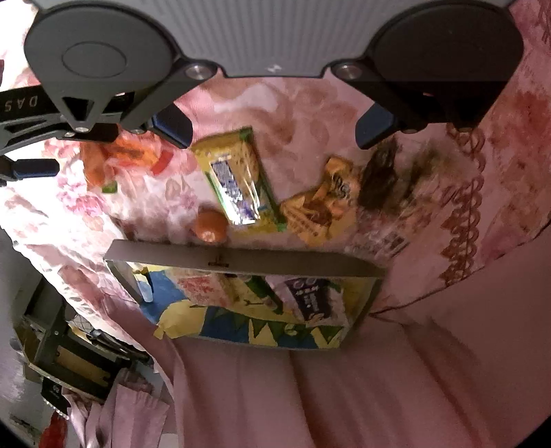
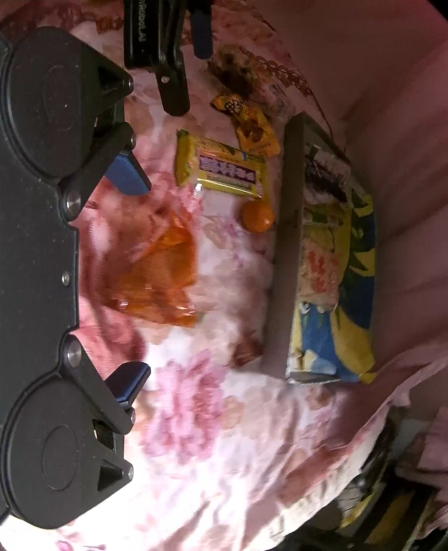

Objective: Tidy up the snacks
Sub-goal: 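Lower the open right tool around the orange jelly bag while the left tool approaches the yellow wafer bar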

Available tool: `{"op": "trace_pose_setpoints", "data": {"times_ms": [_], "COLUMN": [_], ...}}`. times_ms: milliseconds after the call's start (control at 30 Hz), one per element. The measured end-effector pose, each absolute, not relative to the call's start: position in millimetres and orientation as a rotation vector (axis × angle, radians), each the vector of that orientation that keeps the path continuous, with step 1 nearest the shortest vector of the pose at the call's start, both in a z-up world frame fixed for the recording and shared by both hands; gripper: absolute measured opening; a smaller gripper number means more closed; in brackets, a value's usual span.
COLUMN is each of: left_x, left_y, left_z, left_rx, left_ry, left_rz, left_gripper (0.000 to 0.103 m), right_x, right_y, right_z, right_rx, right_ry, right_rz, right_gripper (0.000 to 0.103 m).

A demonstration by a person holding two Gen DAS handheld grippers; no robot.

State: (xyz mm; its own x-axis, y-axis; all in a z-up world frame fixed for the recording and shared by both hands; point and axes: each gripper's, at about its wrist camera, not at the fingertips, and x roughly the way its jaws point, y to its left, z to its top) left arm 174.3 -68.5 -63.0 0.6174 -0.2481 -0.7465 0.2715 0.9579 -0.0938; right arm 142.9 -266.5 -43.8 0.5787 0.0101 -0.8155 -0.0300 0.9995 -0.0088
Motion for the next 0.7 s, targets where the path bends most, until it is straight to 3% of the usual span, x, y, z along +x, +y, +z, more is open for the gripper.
{"op": "trace_pose_setpoints", "data": {"times_ms": [700], "left_x": [208.6], "left_y": [-87.5], "left_z": [-93.9], "left_rx": [-0.044], "left_ry": [0.884], "left_rz": [-0.4], "left_gripper": [0.101], "right_x": [162.5], "right_y": [-247.6], "right_z": [-69.7], "right_rx": [-0.061], "right_ry": [0.965], "right_rz": [0.029], "right_gripper": [0.1]}}
